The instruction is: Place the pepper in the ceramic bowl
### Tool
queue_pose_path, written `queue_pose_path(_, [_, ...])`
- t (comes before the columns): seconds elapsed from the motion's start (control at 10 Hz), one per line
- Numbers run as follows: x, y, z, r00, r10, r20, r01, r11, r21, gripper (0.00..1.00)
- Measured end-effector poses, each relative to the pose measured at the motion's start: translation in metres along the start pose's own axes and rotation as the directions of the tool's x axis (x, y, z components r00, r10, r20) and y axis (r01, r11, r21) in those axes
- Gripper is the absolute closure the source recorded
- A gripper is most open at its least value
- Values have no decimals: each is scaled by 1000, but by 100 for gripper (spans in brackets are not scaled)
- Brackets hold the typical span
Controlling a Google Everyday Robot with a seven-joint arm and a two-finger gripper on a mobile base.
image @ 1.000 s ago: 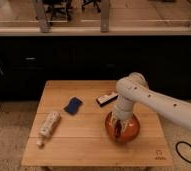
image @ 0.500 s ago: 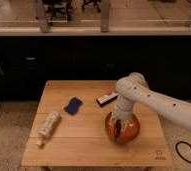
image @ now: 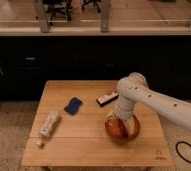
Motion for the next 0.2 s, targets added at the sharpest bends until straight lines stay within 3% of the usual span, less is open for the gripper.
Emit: queue_pose_path(0.2, [2,2,-3,1000,7,12,-7,1000,9,20])
